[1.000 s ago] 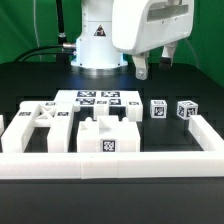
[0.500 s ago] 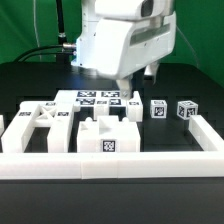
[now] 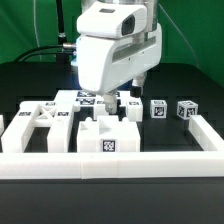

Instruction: Assemble chair

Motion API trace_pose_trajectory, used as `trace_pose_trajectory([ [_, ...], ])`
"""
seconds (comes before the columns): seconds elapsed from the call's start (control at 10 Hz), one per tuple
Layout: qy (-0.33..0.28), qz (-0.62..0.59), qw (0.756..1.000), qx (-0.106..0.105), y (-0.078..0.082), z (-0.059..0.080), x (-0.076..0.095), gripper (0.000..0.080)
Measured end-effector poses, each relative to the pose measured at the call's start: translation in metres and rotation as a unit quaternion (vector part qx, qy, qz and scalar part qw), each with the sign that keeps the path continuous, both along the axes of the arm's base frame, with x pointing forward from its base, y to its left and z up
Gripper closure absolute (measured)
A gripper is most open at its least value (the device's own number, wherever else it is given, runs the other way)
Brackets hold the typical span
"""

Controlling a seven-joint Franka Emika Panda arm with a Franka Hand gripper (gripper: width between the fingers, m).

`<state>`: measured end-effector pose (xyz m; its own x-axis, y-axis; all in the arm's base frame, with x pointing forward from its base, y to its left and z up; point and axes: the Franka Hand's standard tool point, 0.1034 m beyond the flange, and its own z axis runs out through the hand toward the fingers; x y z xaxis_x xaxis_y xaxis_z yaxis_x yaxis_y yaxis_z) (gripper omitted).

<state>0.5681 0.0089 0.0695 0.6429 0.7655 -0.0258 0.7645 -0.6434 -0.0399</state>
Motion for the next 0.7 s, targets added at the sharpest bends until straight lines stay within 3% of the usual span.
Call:
trace_pose_trajectory([
  [0.2,0.001,-0.075,0.997,-0.003,0.001,-0.001,0.0,0.015],
  [0.4,0.004,-0.129,0.992,0.001,0.001,-0.011,0.001,0.015],
  [0.7,-0.005,-0.219,0.976,0.003,0.003,-0.011,0.005,0.015],
])
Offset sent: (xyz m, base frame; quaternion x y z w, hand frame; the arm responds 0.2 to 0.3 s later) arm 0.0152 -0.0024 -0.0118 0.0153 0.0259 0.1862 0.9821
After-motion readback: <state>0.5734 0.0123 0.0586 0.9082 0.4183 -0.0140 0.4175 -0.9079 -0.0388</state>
